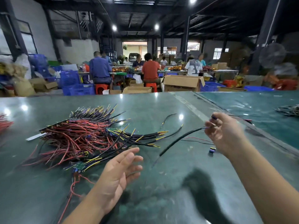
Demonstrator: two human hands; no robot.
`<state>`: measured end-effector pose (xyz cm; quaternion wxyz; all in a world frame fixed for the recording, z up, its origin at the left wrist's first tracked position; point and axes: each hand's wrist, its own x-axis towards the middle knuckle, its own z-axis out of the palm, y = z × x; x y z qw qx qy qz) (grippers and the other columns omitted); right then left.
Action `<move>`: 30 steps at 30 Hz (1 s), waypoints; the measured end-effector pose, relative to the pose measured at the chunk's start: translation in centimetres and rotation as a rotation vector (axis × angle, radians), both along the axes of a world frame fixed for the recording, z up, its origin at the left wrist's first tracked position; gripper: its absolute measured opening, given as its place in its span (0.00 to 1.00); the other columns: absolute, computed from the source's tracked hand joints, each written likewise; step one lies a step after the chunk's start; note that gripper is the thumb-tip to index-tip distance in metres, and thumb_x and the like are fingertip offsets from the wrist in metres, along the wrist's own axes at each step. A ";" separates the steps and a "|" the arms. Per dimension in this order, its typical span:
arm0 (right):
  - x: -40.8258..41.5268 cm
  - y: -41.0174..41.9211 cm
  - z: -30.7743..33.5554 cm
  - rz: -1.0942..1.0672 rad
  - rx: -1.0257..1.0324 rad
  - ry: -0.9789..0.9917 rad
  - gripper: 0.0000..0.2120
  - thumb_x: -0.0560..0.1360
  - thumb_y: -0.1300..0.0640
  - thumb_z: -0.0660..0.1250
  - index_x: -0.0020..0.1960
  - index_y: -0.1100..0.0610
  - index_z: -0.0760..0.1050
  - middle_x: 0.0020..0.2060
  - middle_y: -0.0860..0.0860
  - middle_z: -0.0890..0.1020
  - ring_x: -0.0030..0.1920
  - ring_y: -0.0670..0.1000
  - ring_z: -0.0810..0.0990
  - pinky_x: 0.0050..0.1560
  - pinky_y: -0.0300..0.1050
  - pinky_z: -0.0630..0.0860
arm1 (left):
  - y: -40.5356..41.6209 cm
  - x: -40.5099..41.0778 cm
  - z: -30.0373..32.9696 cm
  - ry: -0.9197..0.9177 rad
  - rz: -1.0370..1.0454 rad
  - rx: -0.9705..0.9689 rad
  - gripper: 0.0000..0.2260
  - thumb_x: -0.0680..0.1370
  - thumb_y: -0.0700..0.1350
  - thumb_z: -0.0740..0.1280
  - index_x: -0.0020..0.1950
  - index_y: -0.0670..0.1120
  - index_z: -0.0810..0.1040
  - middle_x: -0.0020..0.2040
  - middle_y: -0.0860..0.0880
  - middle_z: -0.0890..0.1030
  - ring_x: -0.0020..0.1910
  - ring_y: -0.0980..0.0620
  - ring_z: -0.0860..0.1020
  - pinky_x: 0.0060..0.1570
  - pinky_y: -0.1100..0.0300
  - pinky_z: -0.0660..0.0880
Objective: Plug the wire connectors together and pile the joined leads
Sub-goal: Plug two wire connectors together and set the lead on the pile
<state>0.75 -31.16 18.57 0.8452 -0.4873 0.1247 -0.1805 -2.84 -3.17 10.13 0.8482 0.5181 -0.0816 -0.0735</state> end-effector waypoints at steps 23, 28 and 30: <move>4.7 3.1 -4.0 -0.031 -1.428 0.228 0.16 0.74 0.60 0.63 0.62 0.56 0.76 0.63 0.56 0.76 0.64 0.55 0.73 0.61 0.42 0.66 | 0.9 0.8 0.1 0.008 0.176 -0.040 0.14 0.70 0.47 0.66 0.53 0.45 0.81 0.43 0.47 0.83 0.35 0.54 0.80 0.34 0.64 0.78; 1.8 9.5 -7.4 0.151 -1.342 0.106 0.15 0.76 0.59 0.63 0.63 0.54 0.75 0.62 0.50 0.75 0.64 0.50 0.72 0.62 0.38 0.64 | 1.6 1.7 0.1 -0.150 0.640 0.122 0.12 0.78 0.34 0.63 0.51 0.50 0.79 0.48 0.51 0.81 0.45 0.56 0.78 0.40 0.71 0.75; 0.3 11.4 -9.3 0.163 -1.374 0.017 0.16 0.76 0.59 0.62 0.63 0.53 0.74 0.62 0.48 0.74 0.65 0.49 0.71 0.64 0.37 0.63 | 2.7 2.1 0.3 -0.255 0.863 0.361 0.16 0.76 0.30 0.64 0.50 0.52 0.78 0.51 0.51 0.79 0.49 0.53 0.76 0.44 0.72 0.72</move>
